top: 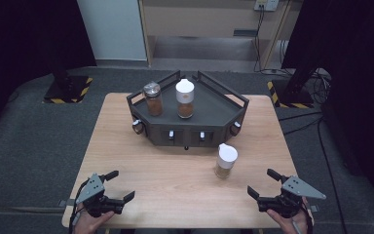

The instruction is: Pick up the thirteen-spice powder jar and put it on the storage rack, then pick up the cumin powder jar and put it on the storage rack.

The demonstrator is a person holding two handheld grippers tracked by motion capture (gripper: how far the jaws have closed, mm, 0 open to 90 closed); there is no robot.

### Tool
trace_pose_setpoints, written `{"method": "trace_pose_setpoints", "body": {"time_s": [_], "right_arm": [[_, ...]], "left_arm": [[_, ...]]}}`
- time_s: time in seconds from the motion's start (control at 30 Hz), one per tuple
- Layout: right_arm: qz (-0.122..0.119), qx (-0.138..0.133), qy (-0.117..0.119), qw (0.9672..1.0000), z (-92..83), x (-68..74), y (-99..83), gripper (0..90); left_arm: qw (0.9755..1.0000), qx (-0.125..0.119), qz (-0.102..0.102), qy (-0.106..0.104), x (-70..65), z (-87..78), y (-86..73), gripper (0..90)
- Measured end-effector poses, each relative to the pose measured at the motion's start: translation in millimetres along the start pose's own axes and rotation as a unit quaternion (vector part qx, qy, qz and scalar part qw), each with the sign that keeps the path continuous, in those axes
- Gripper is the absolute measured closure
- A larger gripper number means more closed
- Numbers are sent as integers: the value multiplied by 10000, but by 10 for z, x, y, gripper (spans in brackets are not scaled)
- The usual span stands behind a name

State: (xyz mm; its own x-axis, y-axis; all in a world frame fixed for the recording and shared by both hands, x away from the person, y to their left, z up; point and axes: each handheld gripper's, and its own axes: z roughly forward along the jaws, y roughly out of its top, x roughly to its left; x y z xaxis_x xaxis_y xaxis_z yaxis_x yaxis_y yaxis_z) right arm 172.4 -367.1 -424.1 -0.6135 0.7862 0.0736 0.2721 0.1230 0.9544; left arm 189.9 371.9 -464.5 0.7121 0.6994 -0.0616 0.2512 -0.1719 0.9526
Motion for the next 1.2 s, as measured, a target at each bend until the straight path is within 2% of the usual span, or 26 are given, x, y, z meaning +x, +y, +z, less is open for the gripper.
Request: {"method": "trace_pose_setpoints", "body": {"time_s": [0.13,0.33,0.83,0.97,1.1,1.2], "right_arm": [[-68,-56,-18,10000,2,1,-38,24],[-112,10,8,9999,25,-1,-46,24],[-80,47,12,10000,44,-1,-51,24],[-61,-29,-116,9999,27,41,-59,15],[75,-151,-158,9997,2,32,-84,15],[87,-209,-187,9996,-8,36,-92,17]], "left_arm": [[10000,11,15,-5,-4,1,4,5],[10000,25,24,2,-8,2,9,5],[10000,7,28,11,-11,-1,7,5],[10000,-3,-6,11,-4,0,0,5],[10000,20,24,0,-8,3,7,5],[10000,4,2,9,-4,-1,1,5]]}}
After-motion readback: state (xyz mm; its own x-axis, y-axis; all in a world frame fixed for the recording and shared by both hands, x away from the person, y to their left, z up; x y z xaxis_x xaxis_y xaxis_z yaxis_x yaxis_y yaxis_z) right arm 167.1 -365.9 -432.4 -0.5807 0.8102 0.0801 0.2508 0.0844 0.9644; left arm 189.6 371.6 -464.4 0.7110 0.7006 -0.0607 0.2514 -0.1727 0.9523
